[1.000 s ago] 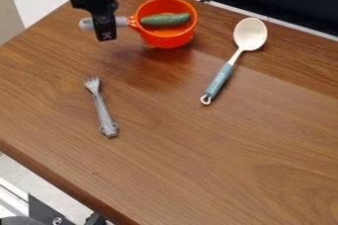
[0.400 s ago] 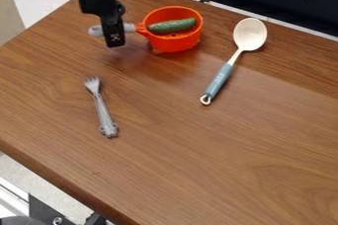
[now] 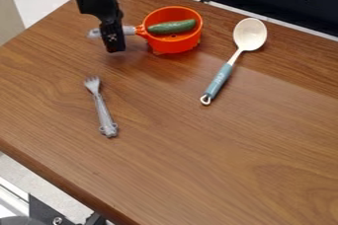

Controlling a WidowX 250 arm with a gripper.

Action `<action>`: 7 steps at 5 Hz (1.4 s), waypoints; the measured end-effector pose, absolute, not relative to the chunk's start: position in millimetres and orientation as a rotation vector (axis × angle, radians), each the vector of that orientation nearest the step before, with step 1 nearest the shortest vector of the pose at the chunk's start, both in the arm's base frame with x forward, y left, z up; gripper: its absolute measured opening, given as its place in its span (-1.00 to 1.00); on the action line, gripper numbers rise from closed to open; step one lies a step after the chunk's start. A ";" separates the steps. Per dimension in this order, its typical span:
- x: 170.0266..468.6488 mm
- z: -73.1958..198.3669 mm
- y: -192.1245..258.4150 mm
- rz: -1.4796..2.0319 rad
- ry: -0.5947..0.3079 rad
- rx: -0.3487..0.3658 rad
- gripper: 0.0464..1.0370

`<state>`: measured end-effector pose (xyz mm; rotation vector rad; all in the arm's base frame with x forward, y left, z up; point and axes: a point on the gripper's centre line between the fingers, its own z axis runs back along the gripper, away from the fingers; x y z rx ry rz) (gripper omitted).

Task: Move the pan to the left of the ladle on the table

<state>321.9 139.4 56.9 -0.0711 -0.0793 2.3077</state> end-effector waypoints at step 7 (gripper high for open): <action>295.7 133.0 68.5 1.724 -0.120 -0.248 0.92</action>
